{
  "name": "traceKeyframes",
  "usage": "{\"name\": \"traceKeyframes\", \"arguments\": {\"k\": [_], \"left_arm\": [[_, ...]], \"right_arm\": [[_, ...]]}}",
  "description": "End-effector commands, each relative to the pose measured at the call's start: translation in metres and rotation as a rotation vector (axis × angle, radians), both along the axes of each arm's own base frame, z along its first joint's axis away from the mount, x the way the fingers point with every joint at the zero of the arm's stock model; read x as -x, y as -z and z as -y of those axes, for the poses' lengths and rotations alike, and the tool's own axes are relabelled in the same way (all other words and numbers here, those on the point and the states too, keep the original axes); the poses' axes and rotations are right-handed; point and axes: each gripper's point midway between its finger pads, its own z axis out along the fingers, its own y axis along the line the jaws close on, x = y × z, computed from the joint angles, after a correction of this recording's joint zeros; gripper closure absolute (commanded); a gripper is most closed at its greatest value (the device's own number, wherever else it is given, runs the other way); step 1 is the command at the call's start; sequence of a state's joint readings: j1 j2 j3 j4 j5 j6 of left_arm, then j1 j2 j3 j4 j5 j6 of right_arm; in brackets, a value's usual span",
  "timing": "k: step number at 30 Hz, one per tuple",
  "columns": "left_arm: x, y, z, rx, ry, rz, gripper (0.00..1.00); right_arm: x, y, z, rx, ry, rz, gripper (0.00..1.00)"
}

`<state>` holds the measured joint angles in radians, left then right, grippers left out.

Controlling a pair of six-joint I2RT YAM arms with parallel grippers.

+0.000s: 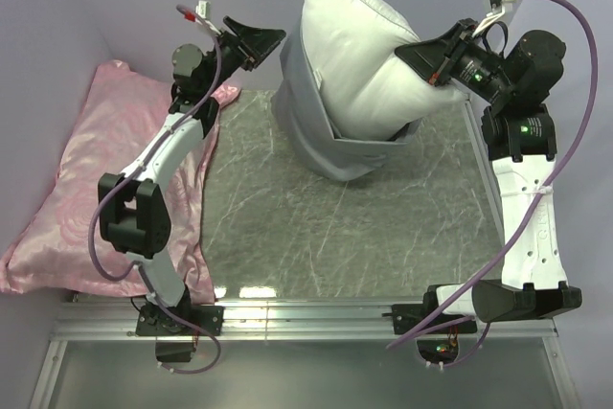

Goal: Remove the pillowcase from the pillow

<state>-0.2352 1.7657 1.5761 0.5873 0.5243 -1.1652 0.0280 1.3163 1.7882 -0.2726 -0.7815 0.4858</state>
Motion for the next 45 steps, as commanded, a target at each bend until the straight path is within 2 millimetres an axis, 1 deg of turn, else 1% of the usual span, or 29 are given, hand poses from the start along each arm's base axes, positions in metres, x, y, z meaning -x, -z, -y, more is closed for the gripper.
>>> {"name": "traceKeyframes", "arguments": {"k": [1, 3, 5, 6, 7, 9, 10, 12, 13, 17, 18, 19, 20, 22, 24, 25, 30, 31, 32, 34, 35, 37, 38, 39, 40, 41, 42, 43, 45], "left_arm": [[0.032, -0.040, 0.015, 0.049, 0.144, 0.125, 0.24], [0.032, -0.036, 0.020, 0.027, 0.145, 0.118, 0.28], [0.039, -0.037, 0.024, 0.021, 0.151, 0.129, 0.39], [0.039, -0.031, 0.025, 0.018, 0.148, 0.113, 0.48], [0.041, -0.029, 0.025, 0.019, 0.151, 0.117, 0.66], [0.044, -0.022, 0.025, 0.015, 0.146, 0.103, 0.81], [0.043, -0.018, 0.026, 0.013, 0.141, 0.091, 0.95], [0.039, 0.001, 0.024, -0.007, 0.114, 0.024, 0.99], [0.028, 0.009, 0.017, -0.002, 0.050, -0.021, 0.99], [-0.002, 0.074, -0.010, -0.075, -0.189, -0.275, 0.99], [-0.007, 0.103, -0.016, -0.103, -0.225, -0.354, 0.99], [-0.014, 0.119, -0.025, -0.107, -0.281, -0.397, 0.99], [-0.019, 0.152, -0.032, -0.130, -0.311, -0.468, 0.99], [-0.028, 0.192, -0.040, -0.139, -0.347, -0.547, 0.99], [-0.030, 0.229, -0.041, -0.164, -0.352, -0.612, 0.99], [-0.034, 0.256, -0.042, -0.196, -0.369, -0.659, 0.99], [-0.039, 0.328, -0.036, -0.277, -0.368, -0.780, 0.99], [-0.039, 0.348, -0.032, -0.306, -0.349, -0.813, 0.99], [-0.048, 0.341, -0.026, -0.310, -0.339, -0.792, 0.99], [-0.050, 0.342, -0.006, -0.358, -0.295, -0.769, 0.99], [-0.060, 0.319, 0.008, -0.351, -0.271, -0.709, 0.99], [-0.061, 0.307, 0.039, -0.388, -0.204, -0.666, 0.99], [-0.070, 0.278, 0.053, -0.372, -0.177, -0.604, 0.99], [-0.068, 0.273, 0.065, -0.379, -0.148, -0.599, 0.97], [-0.068, 0.271, 0.074, -0.372, -0.120, -0.597, 0.93], [-0.070, 0.258, 0.080, -0.355, -0.105, -0.569, 0.85], [-0.070, 0.252, 0.086, -0.340, -0.083, -0.553, 0.67], [-0.068, 0.251, 0.091, -0.336, -0.047, -0.555, 0.58], [-0.065, 0.247, 0.086, -0.352, -0.060, -0.562, 0.37]], "right_arm": [[0.040, -0.069, 0.000, -0.020, -0.011, 0.244, 1.00], [0.040, -0.068, 0.000, -0.016, -0.007, 0.237, 1.00], [0.039, -0.067, 0.001, -0.012, -0.005, 0.234, 1.00], [0.038, -0.067, 0.002, -0.011, 0.001, 0.235, 1.00], [0.037, -0.066, 0.002, -0.013, 0.002, 0.229, 1.00], [0.036, -0.066, 0.003, -0.010, 0.014, 0.225, 1.00], [0.035, -0.066, 0.003, -0.010, 0.016, 0.221, 1.00], [0.033, -0.065, 0.005, -0.006, 0.031, 0.215, 1.00], [0.032, -0.066, 0.008, -0.006, 0.052, 0.214, 1.00], [0.032, -0.066, 0.016, 0.007, 0.115, 0.216, 1.00], [0.033, -0.066, 0.018, 0.011, 0.129, 0.215, 1.00], [0.032, -0.069, 0.022, 0.009, 0.157, 0.218, 1.00], [0.036, -0.072, 0.022, 0.010, 0.161, 0.223, 1.00], [0.038, -0.077, 0.025, 0.008, 0.179, 0.231, 1.00], [0.040, -0.082, 0.028, 0.005, 0.203, 0.236, 1.00], [0.041, -0.083, 0.030, 0.004, 0.211, 0.240, 1.00], [0.043, -0.090, 0.038, -0.010, 0.272, 0.251, 1.00], [0.044, -0.092, 0.040, -0.014, 0.280, 0.254, 1.00], [0.045, -0.094, 0.041, -0.017, 0.286, 0.257, 1.00], [0.051, -0.101, 0.042, -0.031, 0.294, 0.271, 1.00], [0.052, -0.101, 0.042, -0.034, 0.290, 0.271, 1.00], [0.058, -0.098, 0.034, -0.045, 0.242, 0.261, 1.00], [0.060, -0.095, 0.029, -0.052, 0.217, 0.253, 1.00], [0.054, -0.083, 0.023, -0.063, 0.194, 0.226, 1.00], [0.064, -0.081, 0.018, -0.074, 0.173, 0.233, 1.00], [0.063, -0.075, 0.011, -0.072, 0.151, 0.232, 1.00], [0.065, -0.055, -0.015, -0.062, 0.085, 0.191, 1.00], [0.060, -0.049, -0.019, -0.057, 0.121, 0.177, 1.00], [0.058, -0.018, -0.051, -0.019, 0.064, 0.127, 1.00]]}}
